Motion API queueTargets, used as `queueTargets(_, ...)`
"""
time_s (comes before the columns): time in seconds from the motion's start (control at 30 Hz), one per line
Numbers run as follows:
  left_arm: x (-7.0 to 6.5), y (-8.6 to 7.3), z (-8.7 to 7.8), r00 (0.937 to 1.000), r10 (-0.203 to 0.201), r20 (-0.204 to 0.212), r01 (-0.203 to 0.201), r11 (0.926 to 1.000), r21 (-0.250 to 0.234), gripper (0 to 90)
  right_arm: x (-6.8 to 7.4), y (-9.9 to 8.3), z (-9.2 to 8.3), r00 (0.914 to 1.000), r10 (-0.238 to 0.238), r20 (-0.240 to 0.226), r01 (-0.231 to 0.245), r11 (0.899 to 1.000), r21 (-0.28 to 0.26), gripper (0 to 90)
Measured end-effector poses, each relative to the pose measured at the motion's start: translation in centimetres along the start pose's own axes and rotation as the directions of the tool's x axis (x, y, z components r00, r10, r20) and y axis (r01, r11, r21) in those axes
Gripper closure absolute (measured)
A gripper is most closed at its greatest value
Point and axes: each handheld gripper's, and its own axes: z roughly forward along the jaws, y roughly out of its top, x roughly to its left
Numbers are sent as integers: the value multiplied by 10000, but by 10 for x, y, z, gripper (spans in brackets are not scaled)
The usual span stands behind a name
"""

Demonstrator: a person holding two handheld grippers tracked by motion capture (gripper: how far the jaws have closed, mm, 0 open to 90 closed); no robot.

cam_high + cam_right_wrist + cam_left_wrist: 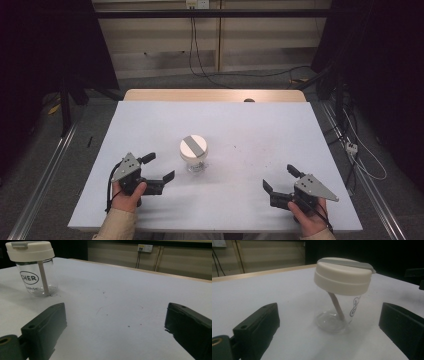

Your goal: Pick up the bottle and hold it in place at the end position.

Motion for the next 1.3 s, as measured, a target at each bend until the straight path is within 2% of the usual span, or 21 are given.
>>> queueTargets(0.23,-8,4,14,10000,-18,70,18,9999,102,29,0,0,0,10000,-24,5,24,10000,-19,35)
queueTargets(0.33,-12,4,23,9997,128,218,-135,9994,311,29,0,0,0,10000,-26,5,26,10000,-16,35)
queueTargets(0.4,-13,3,25,9996,132,256,-142,9992,369,29,0,0,0,10000,-39,-27,39,10000,-22,35)
queueTargets(0.47,-14,4,31,9995,-116,278,105,9991,403,29,0,0,0,10000,-42,-13,42,10000,-30,35)
queueTargets(0.67,-15,3,44,9998,81,204,-94,9976,688,31,0,1,0,10000,-47,9,47,10000,-46,35)
queueTargets(1.17,-18,4,70,9997,-61,231,40,9960,889,38,0,1,0,10000,-76,-51,76,10000,-31,37)
queueTargets(1.3,-20,4,77,9997,-52,242,25,9941,1082,45,0,1,0,9999,-88,-62,88,10000,-23,37)
